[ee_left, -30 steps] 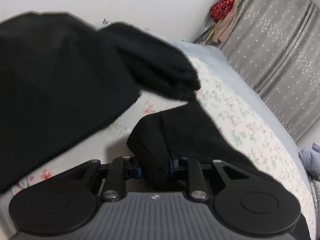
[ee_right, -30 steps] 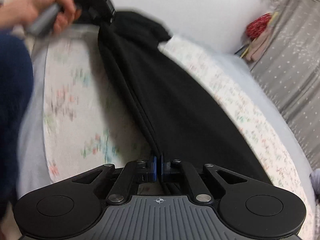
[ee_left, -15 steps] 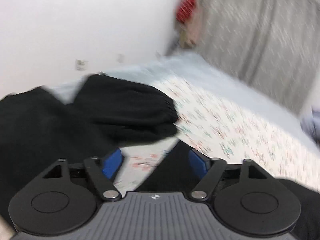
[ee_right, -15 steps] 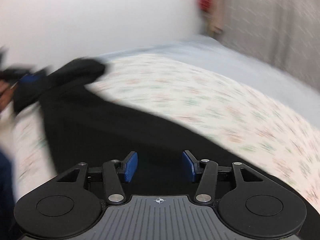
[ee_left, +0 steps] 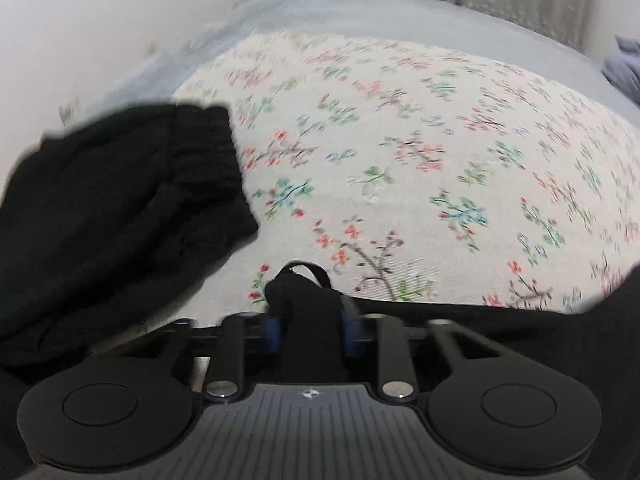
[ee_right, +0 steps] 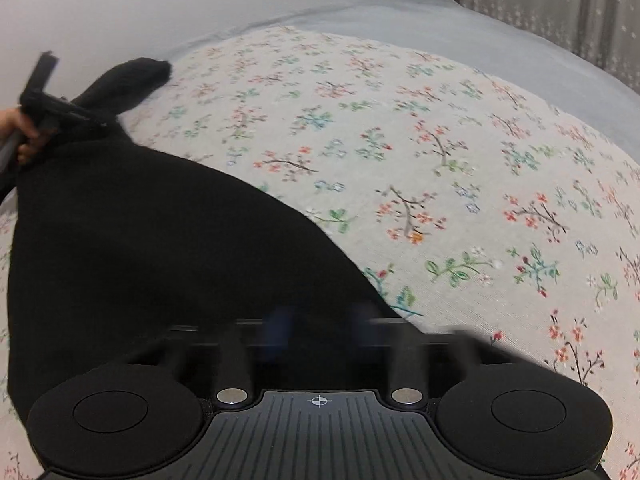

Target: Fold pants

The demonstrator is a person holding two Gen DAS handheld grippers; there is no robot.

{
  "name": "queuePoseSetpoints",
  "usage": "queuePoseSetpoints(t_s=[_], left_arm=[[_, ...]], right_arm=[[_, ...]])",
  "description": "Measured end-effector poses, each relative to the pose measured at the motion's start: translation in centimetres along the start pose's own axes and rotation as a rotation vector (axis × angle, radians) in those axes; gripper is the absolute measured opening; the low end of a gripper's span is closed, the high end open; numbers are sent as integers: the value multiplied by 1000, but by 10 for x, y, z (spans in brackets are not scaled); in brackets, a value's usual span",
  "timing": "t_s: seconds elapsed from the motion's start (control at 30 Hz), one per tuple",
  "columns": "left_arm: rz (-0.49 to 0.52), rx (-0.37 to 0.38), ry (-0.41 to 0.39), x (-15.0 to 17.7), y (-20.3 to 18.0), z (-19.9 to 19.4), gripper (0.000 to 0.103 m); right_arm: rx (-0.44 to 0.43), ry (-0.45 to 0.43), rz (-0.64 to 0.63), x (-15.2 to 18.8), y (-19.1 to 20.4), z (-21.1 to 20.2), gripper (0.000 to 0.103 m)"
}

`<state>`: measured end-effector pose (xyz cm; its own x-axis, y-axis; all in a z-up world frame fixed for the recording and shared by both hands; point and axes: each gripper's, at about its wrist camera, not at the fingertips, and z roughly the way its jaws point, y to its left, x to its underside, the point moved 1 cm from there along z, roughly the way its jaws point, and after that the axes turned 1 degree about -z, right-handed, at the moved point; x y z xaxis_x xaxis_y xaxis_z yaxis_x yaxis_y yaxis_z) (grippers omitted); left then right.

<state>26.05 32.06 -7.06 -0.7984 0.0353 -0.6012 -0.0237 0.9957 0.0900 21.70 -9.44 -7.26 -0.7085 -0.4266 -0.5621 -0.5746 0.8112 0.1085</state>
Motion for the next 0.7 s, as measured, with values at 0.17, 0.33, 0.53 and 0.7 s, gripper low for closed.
queuePoseSetpoints(t_s=[0.17,0.33,0.53,0.7], left_arm=[[-184,-23,-222,7,19,-40,24],[-306,-61,-251,23,33,-32,25],[-195,-114,-237,27,21,-27,32],[-223,-110,-231,27,24,-19,35]], right_arm=[[191,-149,-163,2,41,-41,0],[313,-194,-379,33,101,-58,0],[277,-41,-471,68,123,-31,0],[146,-179,-172,17,75,-59,27]])
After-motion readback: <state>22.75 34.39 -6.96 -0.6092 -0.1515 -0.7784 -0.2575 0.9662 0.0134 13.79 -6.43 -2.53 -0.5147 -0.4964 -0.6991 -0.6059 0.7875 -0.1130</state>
